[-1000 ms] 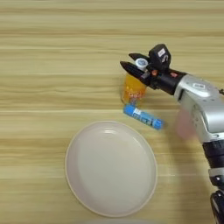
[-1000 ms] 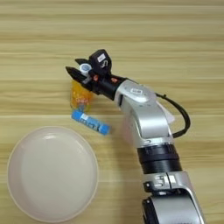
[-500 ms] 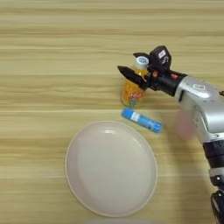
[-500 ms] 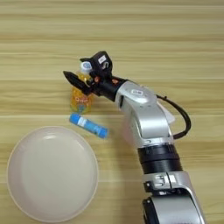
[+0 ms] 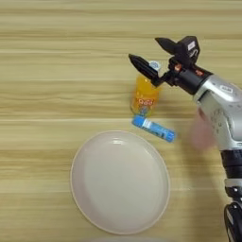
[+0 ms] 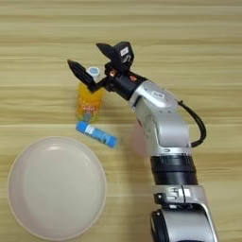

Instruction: Move the objects on the table

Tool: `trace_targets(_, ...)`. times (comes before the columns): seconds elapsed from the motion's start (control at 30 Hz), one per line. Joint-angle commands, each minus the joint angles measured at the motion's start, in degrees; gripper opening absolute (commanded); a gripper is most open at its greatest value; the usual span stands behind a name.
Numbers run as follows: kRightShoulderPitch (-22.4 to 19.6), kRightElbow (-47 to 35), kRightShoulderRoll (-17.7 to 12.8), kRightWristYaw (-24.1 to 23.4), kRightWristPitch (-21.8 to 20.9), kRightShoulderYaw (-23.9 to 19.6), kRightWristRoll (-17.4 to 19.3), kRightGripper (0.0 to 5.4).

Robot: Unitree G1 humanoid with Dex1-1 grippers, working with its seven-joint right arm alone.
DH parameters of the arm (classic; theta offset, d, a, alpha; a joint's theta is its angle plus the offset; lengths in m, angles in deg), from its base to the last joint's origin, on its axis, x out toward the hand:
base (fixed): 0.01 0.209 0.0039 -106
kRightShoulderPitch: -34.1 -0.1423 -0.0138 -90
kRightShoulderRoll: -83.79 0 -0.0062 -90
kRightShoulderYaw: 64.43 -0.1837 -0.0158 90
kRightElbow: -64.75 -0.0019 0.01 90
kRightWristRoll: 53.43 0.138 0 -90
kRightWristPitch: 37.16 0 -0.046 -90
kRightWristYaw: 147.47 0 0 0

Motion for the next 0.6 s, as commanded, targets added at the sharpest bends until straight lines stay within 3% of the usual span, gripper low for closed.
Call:
trace_targets(0.03,-5.0,-4.2,-0.7,-1.3,-2.7,-2.2,2.1,5.38)
trace_targets(0.23,-3.6,-10.5,0.7,-6.8,-7.4,-4.9,1.4,5.38)
trace_targets(0.6,9.0,-23.6,3.8,-15.9,-15.0,-4.5,-3.9,5.38)
